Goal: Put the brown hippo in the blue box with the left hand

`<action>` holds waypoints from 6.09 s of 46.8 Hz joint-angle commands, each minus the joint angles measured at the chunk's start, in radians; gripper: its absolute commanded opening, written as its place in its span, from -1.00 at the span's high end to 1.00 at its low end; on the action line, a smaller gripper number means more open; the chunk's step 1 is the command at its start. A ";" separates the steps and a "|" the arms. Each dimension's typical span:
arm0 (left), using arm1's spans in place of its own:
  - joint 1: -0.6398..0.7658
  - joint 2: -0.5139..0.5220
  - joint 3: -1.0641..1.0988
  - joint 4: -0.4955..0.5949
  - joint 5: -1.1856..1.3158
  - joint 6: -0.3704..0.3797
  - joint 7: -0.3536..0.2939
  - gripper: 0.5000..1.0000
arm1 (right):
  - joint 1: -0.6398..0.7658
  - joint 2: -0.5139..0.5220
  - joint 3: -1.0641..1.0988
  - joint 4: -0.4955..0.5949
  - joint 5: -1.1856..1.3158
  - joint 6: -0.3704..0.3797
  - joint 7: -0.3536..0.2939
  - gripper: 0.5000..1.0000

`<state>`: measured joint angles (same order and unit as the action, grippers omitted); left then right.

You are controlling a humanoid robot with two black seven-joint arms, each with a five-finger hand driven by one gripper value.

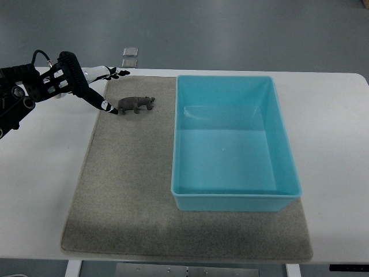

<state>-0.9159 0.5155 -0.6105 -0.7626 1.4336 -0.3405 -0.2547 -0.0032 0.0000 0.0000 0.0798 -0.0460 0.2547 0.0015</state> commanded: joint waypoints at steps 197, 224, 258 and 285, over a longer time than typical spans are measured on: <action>-0.308 -0.160 0.290 -0.337 0.218 0.066 0.020 1.00 | 0.000 0.000 0.000 0.000 0.000 0.000 0.000 -0.74; -0.273 -0.235 0.290 -0.284 0.217 0.075 0.020 0.02 | 0.000 0.000 0.000 0.000 0.000 0.000 0.000 -0.74; -0.262 -0.161 0.183 -0.293 -0.205 0.080 0.020 -0.98 | 0.000 0.000 0.000 0.000 0.000 0.000 0.000 -0.74; -0.195 -0.005 0.106 -0.279 -0.738 0.086 0.022 -0.99 | 0.000 0.000 0.000 0.000 0.000 0.000 0.000 -0.74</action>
<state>-1.1230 0.4903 -0.5108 -1.0442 0.7681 -0.2378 -0.2335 -0.0031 0.0000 0.0000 0.0798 -0.0460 0.2546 0.0015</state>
